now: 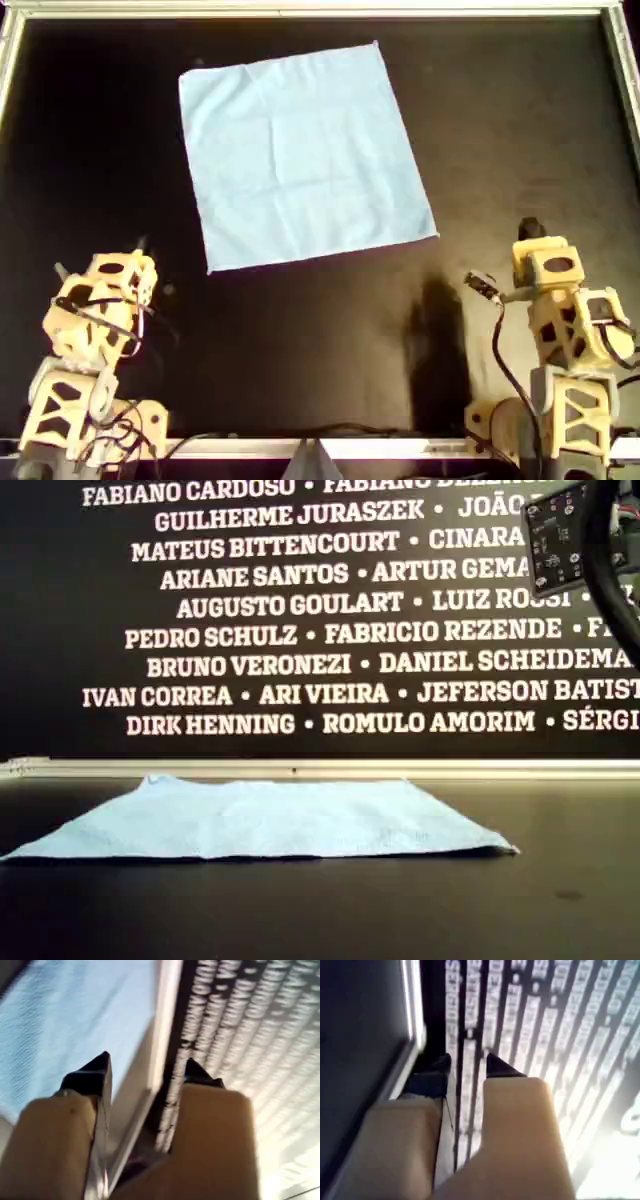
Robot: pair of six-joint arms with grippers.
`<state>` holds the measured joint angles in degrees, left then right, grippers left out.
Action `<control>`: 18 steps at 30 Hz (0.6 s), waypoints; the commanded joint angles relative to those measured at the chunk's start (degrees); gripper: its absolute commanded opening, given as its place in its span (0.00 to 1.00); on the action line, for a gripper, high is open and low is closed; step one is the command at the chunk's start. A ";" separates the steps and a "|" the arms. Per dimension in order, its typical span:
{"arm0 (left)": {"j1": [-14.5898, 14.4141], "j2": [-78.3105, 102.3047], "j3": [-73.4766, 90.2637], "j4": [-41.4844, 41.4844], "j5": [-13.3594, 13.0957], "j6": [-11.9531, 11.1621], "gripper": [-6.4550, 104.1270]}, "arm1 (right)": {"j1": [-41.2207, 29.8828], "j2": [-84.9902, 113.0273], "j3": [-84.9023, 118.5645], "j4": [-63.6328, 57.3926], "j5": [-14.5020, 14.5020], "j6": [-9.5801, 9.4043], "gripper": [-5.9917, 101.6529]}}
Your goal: Fold a cloth
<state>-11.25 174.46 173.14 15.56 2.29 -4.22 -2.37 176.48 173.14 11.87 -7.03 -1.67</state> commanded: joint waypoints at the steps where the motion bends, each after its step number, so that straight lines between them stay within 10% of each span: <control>1: -4.13 -4.22 -0.88 -0.62 0.00 0.35 0.52 | 4.75 1.67 0.70 -2.37 -0.26 -0.26 0.31; 18: -7.38 -29.71 -7.82 -1.23 0.26 -0.44 0.53 | 9.05 -25.05 -4.66 -2.55 -0.35 -0.18 0.32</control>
<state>-15.56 148.01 169.63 15.56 1.93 -4.57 6.42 157.50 172.18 11.78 -7.12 -1.67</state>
